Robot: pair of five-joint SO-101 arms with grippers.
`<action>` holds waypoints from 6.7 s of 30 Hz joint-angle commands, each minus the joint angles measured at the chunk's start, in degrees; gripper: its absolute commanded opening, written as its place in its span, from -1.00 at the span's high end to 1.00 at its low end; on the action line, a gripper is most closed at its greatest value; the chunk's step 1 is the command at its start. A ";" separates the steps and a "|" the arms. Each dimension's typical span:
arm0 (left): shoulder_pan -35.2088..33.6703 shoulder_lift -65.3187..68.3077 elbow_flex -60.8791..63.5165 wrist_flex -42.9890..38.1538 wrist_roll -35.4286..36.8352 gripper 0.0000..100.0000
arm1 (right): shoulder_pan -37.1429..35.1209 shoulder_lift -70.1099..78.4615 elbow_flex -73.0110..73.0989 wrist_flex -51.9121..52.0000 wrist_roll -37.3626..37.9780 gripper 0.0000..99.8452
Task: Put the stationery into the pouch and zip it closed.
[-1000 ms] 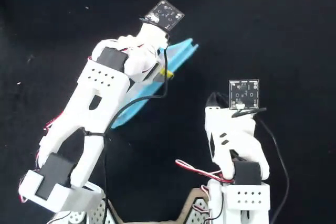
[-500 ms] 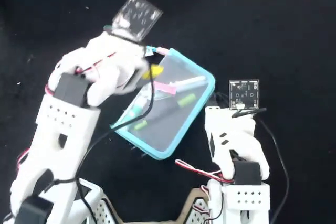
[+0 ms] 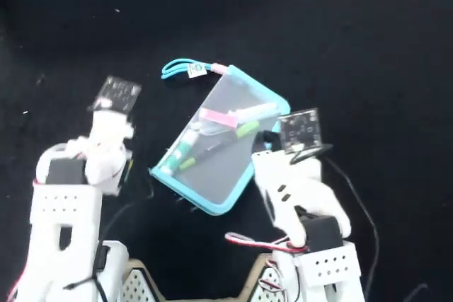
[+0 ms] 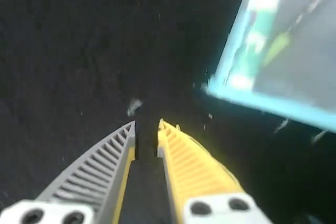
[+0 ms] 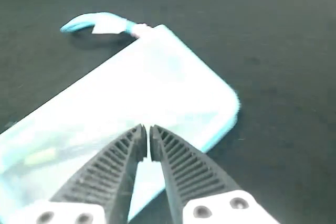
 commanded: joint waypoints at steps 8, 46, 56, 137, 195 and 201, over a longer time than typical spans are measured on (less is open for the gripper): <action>-4.53 -35.60 20.97 0.26 -0.26 0.83 | -4.40 -0.75 -0.66 2.02 -0.53 0.97; -4.62 -49.67 43.12 0.70 28.75 0.83 | 16.62 -0.75 14.99 5.80 -7.12 0.97; -4.26 -49.93 43.12 0.70 28.75 0.83 | 16.79 -9.19 15.34 11.08 -6.95 0.97; -4.53 -49.76 43.12 0.70 28.75 0.83 | 16.53 -22.02 14.64 27.87 -6.95 0.98; -4.53 -49.76 43.12 0.70 28.84 0.83 | 16.53 -22.02 14.64 27.87 -6.95 0.98; -4.53 -49.76 43.12 0.70 28.84 0.83 | 16.53 -22.02 14.64 27.87 -6.95 0.98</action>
